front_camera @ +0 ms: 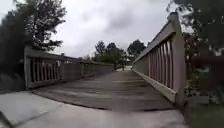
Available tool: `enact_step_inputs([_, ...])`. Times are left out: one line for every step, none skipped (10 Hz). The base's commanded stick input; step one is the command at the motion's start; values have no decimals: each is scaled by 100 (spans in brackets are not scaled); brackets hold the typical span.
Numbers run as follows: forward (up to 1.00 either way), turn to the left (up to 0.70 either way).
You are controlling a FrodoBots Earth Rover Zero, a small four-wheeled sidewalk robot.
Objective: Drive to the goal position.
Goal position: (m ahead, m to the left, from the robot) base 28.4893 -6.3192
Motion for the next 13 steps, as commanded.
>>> enact_step_inputs([85, 0])
enact_step_inputs([85, 0])
enact_step_inputs([85, 0])
enact_step_inputs([85, 0])
enact_step_inputs([85, 0])
enact_step_inputs([85, 0])
enact_step_inputs([85, 0])
enact_step_inputs([85, 0])
enact_step_inputs([85, 0])
enact_step_inputs([85, 0])
enact_step_inputs([85, 0])
enact_step_inputs([85, 0])
enact_step_inputs([85, 0])
